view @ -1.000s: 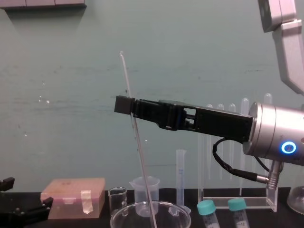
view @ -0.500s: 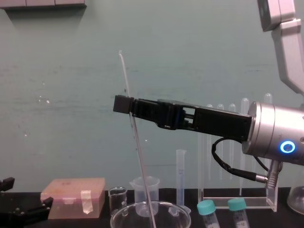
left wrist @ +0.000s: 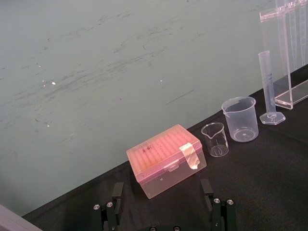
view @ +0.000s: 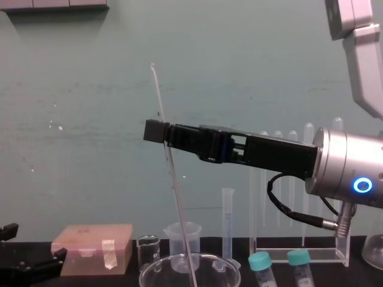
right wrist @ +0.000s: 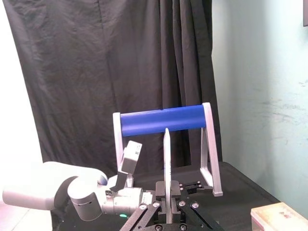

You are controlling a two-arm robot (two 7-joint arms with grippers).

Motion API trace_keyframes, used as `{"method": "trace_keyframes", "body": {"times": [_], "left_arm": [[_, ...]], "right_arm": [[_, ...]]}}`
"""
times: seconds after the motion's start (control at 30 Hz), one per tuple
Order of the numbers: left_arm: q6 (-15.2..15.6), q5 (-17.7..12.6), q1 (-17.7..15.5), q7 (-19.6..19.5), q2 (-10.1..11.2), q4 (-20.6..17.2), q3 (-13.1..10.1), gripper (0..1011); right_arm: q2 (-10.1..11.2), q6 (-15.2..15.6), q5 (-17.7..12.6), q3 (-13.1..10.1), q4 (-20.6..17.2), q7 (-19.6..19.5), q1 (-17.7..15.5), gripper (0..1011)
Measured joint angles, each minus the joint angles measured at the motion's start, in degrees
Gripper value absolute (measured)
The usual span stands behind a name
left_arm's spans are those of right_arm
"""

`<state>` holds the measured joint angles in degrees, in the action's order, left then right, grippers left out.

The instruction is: Hold the thermometer with one hand and immerse one end into the beaker, then reinsert it into the test tube rack.

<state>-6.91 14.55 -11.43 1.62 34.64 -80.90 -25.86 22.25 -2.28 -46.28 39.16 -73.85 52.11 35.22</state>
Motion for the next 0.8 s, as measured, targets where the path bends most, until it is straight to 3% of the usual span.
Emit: {"method": "trace_keyframes", "body": {"times": [0.8], "left_arm": [[0.0, 0.0, 0.0, 0.0, 0.0, 0.0, 0.0, 1008]], "right_arm": [[-0.4, -0.1, 0.1, 0.1, 0.8, 0.1, 0.4, 56]]}}
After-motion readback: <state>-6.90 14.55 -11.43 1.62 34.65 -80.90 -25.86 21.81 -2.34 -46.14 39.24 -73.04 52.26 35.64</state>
